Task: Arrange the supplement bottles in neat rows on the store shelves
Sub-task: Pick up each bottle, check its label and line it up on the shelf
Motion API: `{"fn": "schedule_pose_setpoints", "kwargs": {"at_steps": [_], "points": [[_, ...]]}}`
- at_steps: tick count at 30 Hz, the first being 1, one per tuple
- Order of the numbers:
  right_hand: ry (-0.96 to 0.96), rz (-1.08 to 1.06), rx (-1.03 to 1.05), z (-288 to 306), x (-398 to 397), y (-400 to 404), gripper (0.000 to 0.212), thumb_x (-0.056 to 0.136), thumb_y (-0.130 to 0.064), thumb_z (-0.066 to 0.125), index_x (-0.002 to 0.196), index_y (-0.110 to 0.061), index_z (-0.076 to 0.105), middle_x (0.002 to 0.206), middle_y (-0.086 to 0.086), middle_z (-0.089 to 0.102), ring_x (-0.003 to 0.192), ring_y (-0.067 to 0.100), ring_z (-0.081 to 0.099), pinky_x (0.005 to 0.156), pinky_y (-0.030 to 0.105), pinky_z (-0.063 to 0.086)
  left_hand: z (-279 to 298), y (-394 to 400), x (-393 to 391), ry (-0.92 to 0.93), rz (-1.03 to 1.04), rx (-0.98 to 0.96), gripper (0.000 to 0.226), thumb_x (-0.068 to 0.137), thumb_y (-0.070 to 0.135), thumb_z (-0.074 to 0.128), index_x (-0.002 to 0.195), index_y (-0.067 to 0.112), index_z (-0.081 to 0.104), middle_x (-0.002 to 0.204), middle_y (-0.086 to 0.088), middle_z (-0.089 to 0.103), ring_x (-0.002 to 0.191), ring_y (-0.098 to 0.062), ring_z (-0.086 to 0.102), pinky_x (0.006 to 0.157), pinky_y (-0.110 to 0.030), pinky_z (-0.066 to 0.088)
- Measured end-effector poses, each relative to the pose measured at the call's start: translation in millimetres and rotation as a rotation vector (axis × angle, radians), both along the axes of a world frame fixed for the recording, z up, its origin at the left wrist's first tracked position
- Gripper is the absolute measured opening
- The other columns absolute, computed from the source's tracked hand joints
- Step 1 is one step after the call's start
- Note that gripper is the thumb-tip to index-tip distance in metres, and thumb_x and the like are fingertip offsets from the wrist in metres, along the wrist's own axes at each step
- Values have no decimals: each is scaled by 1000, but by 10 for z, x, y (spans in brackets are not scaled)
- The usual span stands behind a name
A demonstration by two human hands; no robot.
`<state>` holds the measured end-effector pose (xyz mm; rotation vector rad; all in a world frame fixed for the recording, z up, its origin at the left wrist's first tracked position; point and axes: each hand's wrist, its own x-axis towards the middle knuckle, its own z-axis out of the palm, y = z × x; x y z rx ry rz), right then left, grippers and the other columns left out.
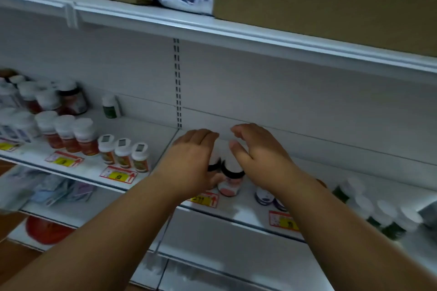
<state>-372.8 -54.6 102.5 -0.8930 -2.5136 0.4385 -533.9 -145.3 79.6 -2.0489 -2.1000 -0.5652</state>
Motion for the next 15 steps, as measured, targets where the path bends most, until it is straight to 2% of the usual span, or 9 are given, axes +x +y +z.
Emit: {"fn": "schedule_pose_setpoints", "kwargs": {"at_steps": [5, 10, 15], "points": [[103, 56, 28, 75, -1258, -483, 37, 97, -32, 49, 129, -15, 55, 123, 5, 57, 114, 19, 50, 95, 25, 36, -34, -603, -1151, -6, 105, -51, 92, 72, 66, 66, 143, 14, 39, 141, -7, 45, 130, -25, 40, 108, -37, 32], [88, 118, 10, 107, -2404, -810, 39, 96, -38, 46, 130, -20, 52, 126, 2, 56, 116, 18, 49, 96, 31, 40, 49, -1017, -2129, -18, 174, -27, 84, 74, 61, 67, 138, 11, 45, 131, -8, 52, 120, -27, 46, 100, -37, 36], [37, 124, -15, 106, -3008, -793, 36, 96, -39, 46, 127, -22, 52, 122, 0, 55, 113, 17, 48, 92, 30, 39, 60, -1064, -2725, -36, 198, -48, 85, 74, 64, 64, 139, 13, 44, 135, -9, 51, 123, -27, 45, 103, -38, 36]]}}
